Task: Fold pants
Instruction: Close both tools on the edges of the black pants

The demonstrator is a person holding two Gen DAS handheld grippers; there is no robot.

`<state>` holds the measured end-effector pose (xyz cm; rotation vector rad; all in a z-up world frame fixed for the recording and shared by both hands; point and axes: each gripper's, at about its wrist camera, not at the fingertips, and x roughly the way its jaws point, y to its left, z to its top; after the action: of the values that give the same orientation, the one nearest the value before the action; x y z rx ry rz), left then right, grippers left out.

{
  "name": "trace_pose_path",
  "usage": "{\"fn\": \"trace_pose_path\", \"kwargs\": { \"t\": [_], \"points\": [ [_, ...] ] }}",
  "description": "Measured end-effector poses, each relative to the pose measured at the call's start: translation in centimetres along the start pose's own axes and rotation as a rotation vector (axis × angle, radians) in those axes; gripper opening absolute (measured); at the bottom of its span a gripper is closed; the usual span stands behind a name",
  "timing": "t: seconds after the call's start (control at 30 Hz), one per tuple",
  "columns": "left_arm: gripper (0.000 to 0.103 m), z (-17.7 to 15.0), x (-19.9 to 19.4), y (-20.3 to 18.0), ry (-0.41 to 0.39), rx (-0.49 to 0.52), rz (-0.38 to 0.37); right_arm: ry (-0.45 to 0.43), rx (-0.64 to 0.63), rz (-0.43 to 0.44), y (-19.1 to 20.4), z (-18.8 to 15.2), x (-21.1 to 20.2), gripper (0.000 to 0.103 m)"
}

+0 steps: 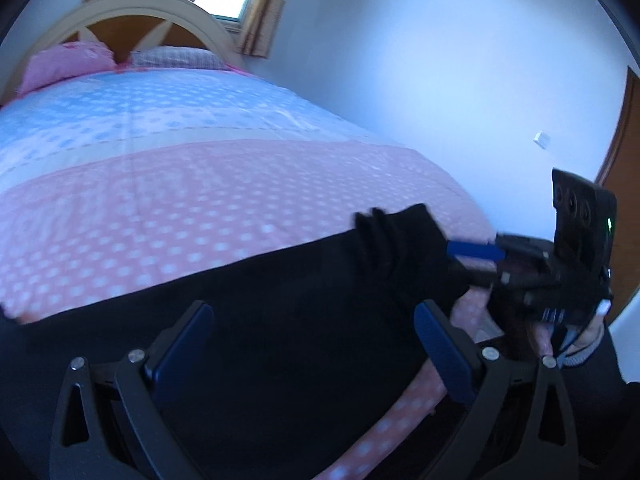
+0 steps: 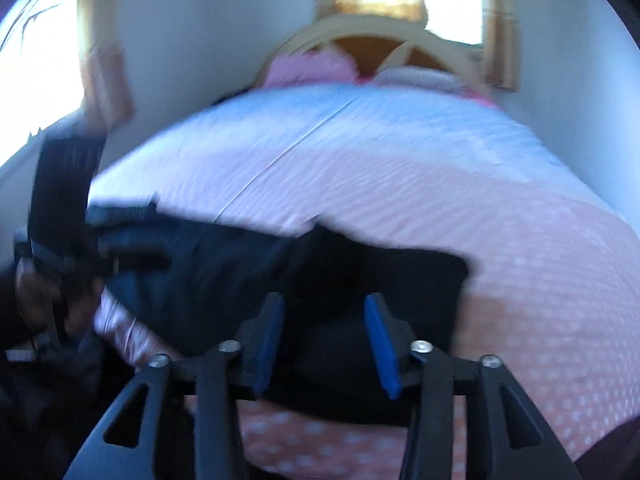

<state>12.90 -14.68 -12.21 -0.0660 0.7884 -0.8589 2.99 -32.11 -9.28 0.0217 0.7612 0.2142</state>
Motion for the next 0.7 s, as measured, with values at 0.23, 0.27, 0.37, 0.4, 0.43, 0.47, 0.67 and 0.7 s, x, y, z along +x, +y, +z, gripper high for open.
{"fn": "trace_pose_path", "kwargs": {
  "t": [0.23, 0.27, 0.37, 0.4, 0.43, 0.47, 0.67, 0.7],
  "points": [
    [0.075, 0.9, 5.8, -3.5, 0.114, 0.003, -0.064, -0.110, 0.312, -0.065, -6.6, -1.0, -0.9, 0.059],
    [0.072, 0.9, 6.3, -3.8, 0.120, 0.003, -0.061, -0.109, 0.314, -0.067, -6.6, -1.2, -0.7, 0.059],
    [0.071, 0.9, 7.6, -4.4, 0.133, 0.003, -0.040, -0.111, 0.298, -0.062, -6.3, -1.4, -0.9, 0.059],
    [0.071, 1.0, 7.7, -4.5, 0.130, 0.004, -0.037, -0.114, 0.294, -0.060, -6.2, -1.4, -1.0, 0.059],
    [0.071, 1.1, 7.8, -4.6, 0.125, 0.007, -0.035, -0.116, 0.293, -0.057, -6.1, -1.4, -1.0, 0.059],
    [0.071, 1.2, 8.0, -4.6, 0.124, 0.007, -0.036, -0.116, 0.294, -0.056, -6.1, -1.3, -0.8, 0.059],
    [0.069, 1.4, 8.5, -5.4, 0.124, 0.019, -0.063, -0.121, 0.331, -0.064, -6.9, -1.1, -0.5, 0.059],
    [0.069, 1.4, 8.7, -5.6, 0.124, 0.020, -0.065, -0.122, 0.339, -0.063, -7.0, -1.1, -0.4, 0.059]
  ]
}}
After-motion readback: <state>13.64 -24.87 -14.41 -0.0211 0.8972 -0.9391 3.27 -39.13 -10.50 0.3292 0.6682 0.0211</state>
